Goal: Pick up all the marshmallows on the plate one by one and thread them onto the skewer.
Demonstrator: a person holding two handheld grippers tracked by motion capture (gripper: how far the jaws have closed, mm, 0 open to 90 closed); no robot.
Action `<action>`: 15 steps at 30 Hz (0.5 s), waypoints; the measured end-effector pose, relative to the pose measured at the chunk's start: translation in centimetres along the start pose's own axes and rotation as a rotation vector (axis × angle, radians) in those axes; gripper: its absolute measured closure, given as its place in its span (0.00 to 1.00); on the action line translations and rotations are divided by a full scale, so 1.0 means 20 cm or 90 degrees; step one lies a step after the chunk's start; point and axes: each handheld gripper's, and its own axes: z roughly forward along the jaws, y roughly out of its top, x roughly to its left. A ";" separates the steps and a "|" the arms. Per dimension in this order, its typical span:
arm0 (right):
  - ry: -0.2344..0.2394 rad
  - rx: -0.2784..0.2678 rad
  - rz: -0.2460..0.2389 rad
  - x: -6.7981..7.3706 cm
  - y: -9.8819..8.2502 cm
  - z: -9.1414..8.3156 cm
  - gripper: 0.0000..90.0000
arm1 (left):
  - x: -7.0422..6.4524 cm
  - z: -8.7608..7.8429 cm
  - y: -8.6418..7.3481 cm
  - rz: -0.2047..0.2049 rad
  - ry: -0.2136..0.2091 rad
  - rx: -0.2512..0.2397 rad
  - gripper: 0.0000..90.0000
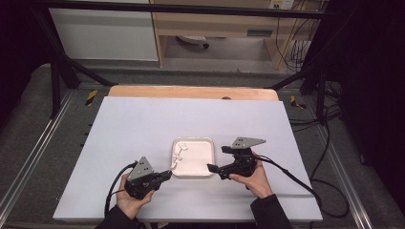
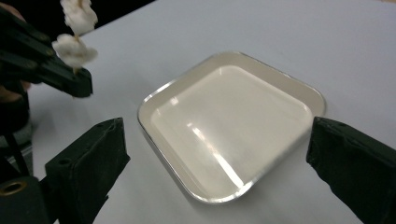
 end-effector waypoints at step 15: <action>-0.079 0.052 -0.006 -0.12 -0.21 -0.16 0.01 | 0.04 -0.01 0.06 -0.024 0.009 0.022 0.99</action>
